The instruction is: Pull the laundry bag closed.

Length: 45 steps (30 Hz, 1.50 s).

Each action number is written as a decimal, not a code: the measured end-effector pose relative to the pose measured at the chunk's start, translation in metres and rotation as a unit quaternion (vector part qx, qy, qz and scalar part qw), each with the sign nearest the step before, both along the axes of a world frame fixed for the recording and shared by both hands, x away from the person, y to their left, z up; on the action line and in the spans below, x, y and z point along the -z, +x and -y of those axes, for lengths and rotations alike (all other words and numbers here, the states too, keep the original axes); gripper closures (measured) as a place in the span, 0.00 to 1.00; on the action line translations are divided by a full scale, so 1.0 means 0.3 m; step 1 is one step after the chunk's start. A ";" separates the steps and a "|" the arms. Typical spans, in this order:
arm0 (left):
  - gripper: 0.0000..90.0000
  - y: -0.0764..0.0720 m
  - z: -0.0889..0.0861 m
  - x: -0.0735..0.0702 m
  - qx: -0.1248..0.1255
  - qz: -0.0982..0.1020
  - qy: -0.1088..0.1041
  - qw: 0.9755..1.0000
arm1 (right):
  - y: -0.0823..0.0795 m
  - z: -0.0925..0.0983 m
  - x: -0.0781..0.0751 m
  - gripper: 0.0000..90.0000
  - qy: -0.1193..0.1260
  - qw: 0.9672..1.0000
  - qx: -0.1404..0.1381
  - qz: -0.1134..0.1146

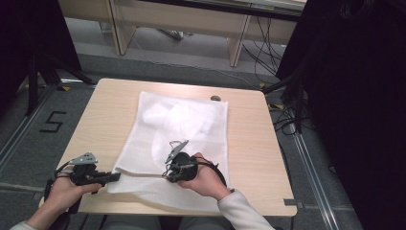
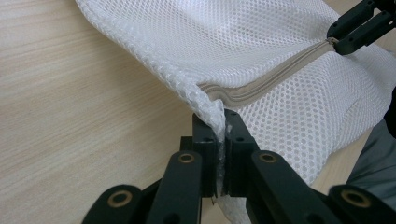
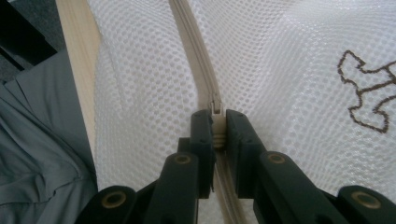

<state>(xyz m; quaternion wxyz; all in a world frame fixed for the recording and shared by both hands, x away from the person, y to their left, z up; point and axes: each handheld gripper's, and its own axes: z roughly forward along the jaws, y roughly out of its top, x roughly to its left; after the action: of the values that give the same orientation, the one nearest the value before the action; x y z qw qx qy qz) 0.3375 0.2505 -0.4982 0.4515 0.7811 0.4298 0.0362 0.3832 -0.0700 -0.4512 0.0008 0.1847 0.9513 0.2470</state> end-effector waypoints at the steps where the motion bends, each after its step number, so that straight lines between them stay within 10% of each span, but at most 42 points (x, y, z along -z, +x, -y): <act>1: 0.94 0.000 0.000 0.000 0.000 0.000 0.000 1.000 | 0.000 0.004 -0.001 0.92 0.002 1.000 0.004 -0.003; 45: 0.94 0.000 0.001 -0.001 0.000 0.001 -0.001 1.000 | -0.003 0.075 -0.016 0.92 0.000 1.000 0.010 -0.003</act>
<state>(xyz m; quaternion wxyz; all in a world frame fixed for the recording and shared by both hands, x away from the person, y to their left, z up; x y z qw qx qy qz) 0.3375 0.2502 -0.4979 0.4526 0.7807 0.4293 0.0370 0.3822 -0.0926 -0.4464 0.0008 0.1954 0.9494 0.2461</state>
